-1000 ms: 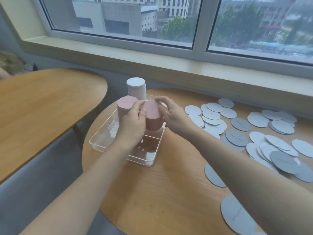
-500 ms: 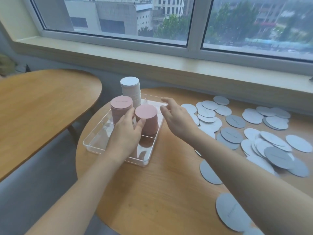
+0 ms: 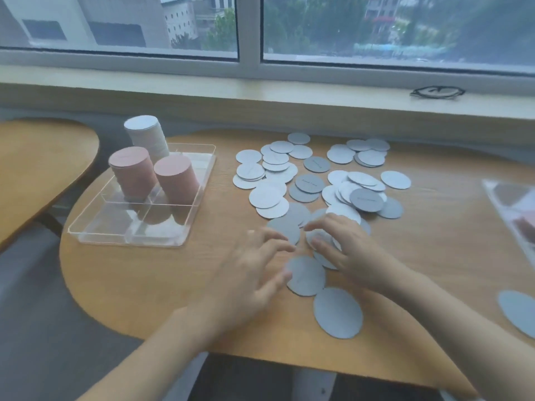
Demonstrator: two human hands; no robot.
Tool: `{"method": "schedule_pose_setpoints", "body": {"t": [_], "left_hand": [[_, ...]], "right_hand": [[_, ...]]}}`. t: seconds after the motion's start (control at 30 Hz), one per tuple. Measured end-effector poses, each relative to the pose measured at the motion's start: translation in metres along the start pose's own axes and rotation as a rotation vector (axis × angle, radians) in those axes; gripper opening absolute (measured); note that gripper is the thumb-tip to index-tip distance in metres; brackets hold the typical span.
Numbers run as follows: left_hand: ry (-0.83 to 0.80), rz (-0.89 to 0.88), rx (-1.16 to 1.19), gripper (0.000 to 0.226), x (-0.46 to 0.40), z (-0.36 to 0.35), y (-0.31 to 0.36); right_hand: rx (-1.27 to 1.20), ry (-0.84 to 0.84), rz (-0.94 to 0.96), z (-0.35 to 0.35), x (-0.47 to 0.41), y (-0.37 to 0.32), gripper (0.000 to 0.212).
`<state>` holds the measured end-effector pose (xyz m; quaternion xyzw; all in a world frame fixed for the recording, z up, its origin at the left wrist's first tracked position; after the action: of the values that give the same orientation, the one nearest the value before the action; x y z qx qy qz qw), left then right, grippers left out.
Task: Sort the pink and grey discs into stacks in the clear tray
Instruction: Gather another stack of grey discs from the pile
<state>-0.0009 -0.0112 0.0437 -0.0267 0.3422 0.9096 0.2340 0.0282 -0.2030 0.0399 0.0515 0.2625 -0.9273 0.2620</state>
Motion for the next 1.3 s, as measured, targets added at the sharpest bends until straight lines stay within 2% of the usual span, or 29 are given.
{"method": "schedule_pose_setpoints", "body": {"t": [0.1, 0.2, 0.27, 0.47, 0.57, 0.63, 0.73, 0.83, 0.9, 0.97, 1.07, 1.17, 1.3], "left_hand": [[-0.154, -0.093, -0.063, 0.045, 0.005, -0.042, 0.025], [-0.211, -0.159, -0.202, 0.057, 0.004, -0.067, 0.036], [-0.218, -0.157, -0.241, 0.056, 0.000, -0.073, 0.038], [-0.146, -0.117, -0.136, 0.045, -0.011, -0.061, 0.025], [-0.106, -0.078, -0.080, 0.041, -0.026, -0.053, 0.018], [-0.051, -0.020, -0.071, 0.038, -0.046, -0.044, 0.010], [0.103, 0.063, -0.133, 0.031, -0.085, -0.026, -0.011], [0.226, 0.261, -0.175, 0.028, -0.122, -0.007, -0.047], [0.235, 0.371, -0.192, 0.031, -0.133, -0.002, -0.070], [0.233, 0.400, -0.181, 0.036, -0.131, -0.002, -0.083], [0.156, 0.443, -0.174, 0.061, -0.121, -0.004, -0.089], [0.119, 0.428, -0.211, 0.086, -0.119, -0.002, -0.087], [0.100, 0.413, -0.226, 0.090, -0.119, -0.002, -0.087]], "right_hand": [[0.076, -0.018, -0.006, 0.007, 0.042, 0.010, 0.037], [0.128, -0.021, -0.021, 0.010, 0.067, 0.017, 0.041], [0.141, -0.005, -0.062, 0.014, 0.073, 0.022, 0.047], [0.197, -0.008, -0.154, 0.021, 0.061, 0.043, 0.062], [0.252, -0.007, -0.140, 0.025, 0.054, 0.053, 0.059], [0.298, -0.017, -0.122, 0.028, 0.050, 0.057, 0.056], [0.338, -0.071, -0.115, 0.032, 0.038, 0.064, 0.064], [0.317, -0.057, -0.125, 0.040, 0.020, 0.070, 0.062], [0.319, -0.102, -0.146, 0.042, 0.007, 0.074, 0.061], [0.344, -0.190, -0.147, 0.040, -0.004, 0.077, 0.068], [0.349, -0.275, -0.168, 0.036, -0.015, 0.085, 0.075], [0.263, -0.265, -0.198, 0.035, -0.015, 0.089, 0.075], [0.183, -0.201, -0.180, 0.035, -0.011, 0.090, 0.063]]}}
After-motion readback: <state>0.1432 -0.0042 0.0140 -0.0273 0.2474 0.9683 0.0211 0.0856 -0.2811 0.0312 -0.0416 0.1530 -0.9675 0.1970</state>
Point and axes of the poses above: each hand's wrist, its own x-axis away from the middle knuckle, its own z-axis out of the back of the hand, y = z × x, the point moved 6 cm from there along -x, towards the middle knuckle, and after that the axes turned 12 degrees about z, right-handed, at the moved point
